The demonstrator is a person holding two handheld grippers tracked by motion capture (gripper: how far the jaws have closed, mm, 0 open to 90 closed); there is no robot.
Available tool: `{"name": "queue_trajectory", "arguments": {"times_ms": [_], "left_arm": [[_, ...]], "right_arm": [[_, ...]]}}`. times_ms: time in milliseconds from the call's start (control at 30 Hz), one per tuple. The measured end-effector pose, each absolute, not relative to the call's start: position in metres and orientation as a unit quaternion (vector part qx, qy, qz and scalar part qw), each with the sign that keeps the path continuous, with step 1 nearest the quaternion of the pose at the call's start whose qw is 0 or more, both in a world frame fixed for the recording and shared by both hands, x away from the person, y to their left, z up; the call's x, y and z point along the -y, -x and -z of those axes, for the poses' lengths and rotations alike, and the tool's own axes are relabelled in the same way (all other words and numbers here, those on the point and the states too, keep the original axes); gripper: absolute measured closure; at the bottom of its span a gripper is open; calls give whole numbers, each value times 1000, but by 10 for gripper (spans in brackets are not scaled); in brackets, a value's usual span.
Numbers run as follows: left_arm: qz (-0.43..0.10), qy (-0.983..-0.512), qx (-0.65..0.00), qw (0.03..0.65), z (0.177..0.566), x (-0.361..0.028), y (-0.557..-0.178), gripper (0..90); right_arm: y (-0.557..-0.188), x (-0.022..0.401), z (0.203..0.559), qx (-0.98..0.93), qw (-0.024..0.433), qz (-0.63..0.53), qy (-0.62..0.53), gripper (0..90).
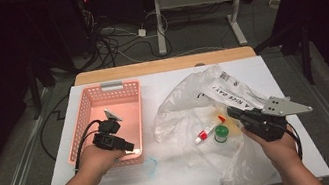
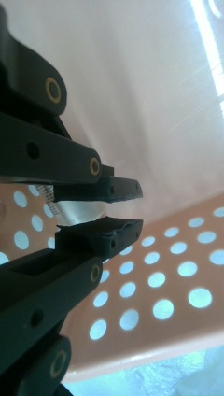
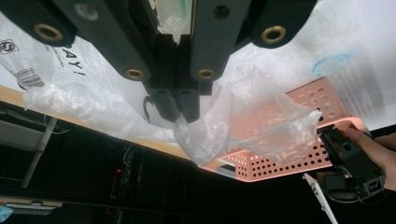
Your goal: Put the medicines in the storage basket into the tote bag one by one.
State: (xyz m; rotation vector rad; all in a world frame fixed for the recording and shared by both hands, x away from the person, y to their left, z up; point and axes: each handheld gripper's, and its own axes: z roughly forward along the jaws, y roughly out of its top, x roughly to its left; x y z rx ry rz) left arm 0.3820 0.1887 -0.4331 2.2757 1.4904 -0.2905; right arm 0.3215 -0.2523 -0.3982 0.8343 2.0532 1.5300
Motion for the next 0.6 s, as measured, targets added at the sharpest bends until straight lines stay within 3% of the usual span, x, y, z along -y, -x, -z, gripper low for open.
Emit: {"name": "queue_trajectory", "arguments": {"times_ms": [267, 400, 533, 600], "left_arm": [[30, -856, -471, 212, 410, -183, -383, 755], [40, -861, -467, 197, 408, -187, -384, 708], [46, -867, -464, 176, 407, -194, -374, 851], [55, -863, -470, 176, 408, -198, -368, 864]], "right_arm": [[-322, 251, 399, -745, 220, -552, -302, 900], [-322, 251, 400, -745, 219, -552, -303, 900], [-322, 252, 400, -745, 218, -553, -302, 899], [-322, 251, 400, -747, 217, -551, -303, 900]]}}
